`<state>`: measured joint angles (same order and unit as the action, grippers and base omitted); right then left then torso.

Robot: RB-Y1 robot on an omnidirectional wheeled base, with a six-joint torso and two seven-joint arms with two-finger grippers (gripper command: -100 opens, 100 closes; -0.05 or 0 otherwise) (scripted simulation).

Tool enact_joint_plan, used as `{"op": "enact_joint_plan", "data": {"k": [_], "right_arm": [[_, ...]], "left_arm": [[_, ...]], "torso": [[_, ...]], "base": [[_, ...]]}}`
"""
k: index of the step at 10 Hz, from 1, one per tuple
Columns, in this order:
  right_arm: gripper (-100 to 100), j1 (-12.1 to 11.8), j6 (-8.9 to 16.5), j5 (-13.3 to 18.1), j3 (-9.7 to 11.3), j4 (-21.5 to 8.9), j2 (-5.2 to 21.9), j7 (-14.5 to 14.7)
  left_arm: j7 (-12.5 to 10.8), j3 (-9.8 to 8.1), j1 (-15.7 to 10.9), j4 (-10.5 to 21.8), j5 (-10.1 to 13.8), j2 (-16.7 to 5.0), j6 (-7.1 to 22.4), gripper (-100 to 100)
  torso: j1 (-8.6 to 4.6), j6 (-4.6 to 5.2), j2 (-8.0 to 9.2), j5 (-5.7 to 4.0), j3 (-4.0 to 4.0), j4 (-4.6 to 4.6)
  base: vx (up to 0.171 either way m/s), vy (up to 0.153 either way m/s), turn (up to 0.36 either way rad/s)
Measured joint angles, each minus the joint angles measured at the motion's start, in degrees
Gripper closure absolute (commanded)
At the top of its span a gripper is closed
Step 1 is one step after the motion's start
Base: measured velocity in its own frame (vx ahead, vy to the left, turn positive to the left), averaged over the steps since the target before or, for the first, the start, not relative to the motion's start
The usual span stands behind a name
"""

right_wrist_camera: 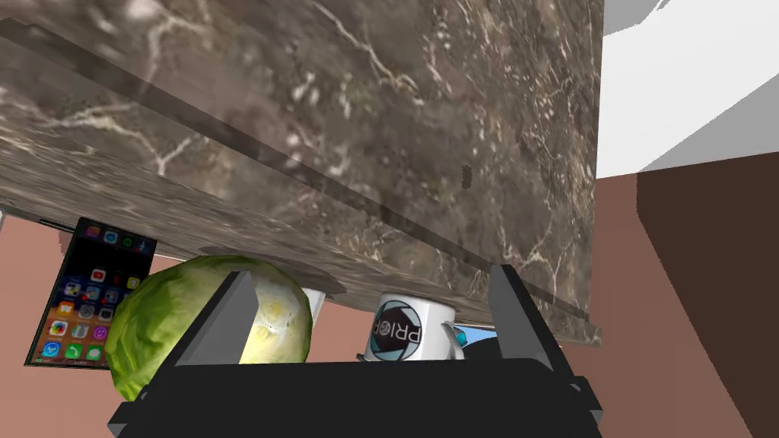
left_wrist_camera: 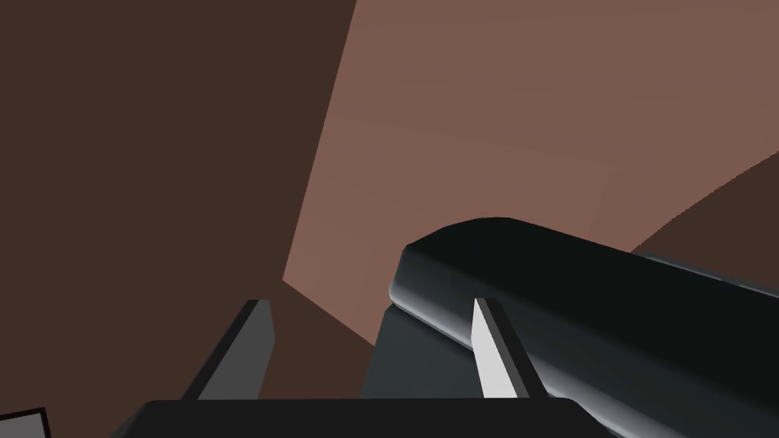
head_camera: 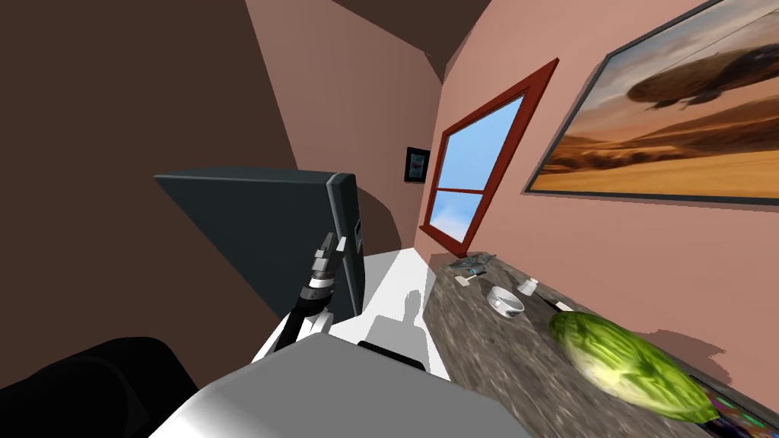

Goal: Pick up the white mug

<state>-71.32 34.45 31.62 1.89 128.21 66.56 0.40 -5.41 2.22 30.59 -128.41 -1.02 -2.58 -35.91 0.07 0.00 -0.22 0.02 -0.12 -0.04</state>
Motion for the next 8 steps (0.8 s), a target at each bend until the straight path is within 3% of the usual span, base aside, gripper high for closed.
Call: {"op": "enact_joint_plan", "data": {"k": [6, 8], "right_arm": [[-100, -4.1, 7.7, 3.1, 1.1, 0.3, 8.4, 3.1], [-100, -6.6, 10.4, 4.8, 1.1, 0.6, 11.8, 4.2]], "left_arm": [[0.0, -0.01, 0.0, 0.0, 0.0, 0.0, 0.0, 0], [0.0, 0.0, 0.0, 0.0, 0.0, 0.0, 0.0, 0]], "torso": [[-0.08, 0.03, -0.11, -0.02, -0.07, -0.03], [-0.09, -0.01, -0.22, -0.02, -0.13, -0.05]], "base": [[0.083, 0.01, 0.098], [0.115, -0.009, 0.11]]}}
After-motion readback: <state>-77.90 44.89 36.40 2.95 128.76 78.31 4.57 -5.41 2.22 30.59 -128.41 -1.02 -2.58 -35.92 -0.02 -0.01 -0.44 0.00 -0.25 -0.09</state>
